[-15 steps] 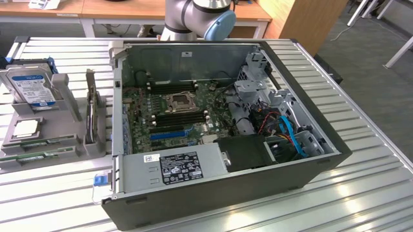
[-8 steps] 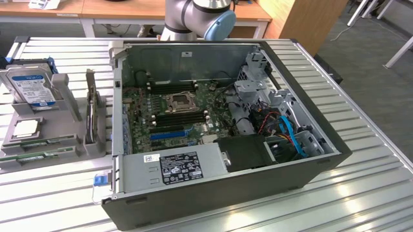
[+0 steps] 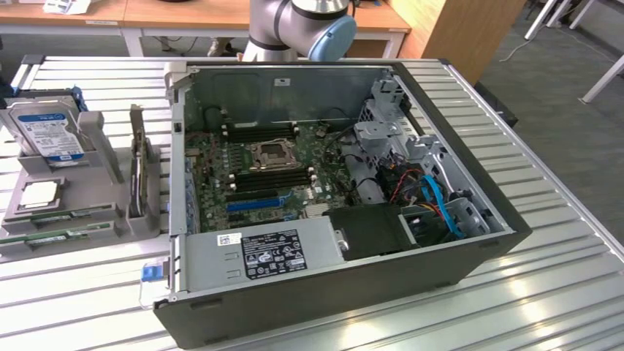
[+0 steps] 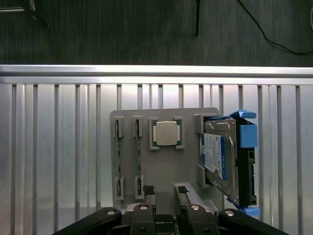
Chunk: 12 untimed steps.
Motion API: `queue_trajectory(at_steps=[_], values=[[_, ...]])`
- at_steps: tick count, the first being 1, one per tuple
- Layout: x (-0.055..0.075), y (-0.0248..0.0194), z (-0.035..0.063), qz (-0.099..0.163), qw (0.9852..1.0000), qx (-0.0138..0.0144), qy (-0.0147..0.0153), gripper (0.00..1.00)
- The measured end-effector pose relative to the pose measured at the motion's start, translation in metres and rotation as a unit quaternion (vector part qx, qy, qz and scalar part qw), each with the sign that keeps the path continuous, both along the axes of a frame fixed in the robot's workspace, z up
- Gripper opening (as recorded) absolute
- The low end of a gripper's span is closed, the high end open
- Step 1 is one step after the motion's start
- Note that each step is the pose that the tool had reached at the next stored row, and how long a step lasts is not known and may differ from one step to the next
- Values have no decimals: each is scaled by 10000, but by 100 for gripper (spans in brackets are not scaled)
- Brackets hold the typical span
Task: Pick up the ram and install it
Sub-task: 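Pick up the ram and move it above insertion slot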
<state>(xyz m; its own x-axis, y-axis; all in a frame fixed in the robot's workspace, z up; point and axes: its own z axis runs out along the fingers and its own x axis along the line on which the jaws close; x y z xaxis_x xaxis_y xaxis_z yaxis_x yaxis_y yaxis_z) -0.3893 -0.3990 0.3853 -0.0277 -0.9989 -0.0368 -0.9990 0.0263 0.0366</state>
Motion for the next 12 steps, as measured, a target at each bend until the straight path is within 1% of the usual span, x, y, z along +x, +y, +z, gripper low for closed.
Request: queue_trajectory(at_steps=[1, 7, 12], values=[[0, 0, 0, 0, 10000, 0, 0, 30], [0, 0, -4, 0, 10000, 0, -1, 30], [-2, 0, -84, 0, 10000, 0, -9, 30]])
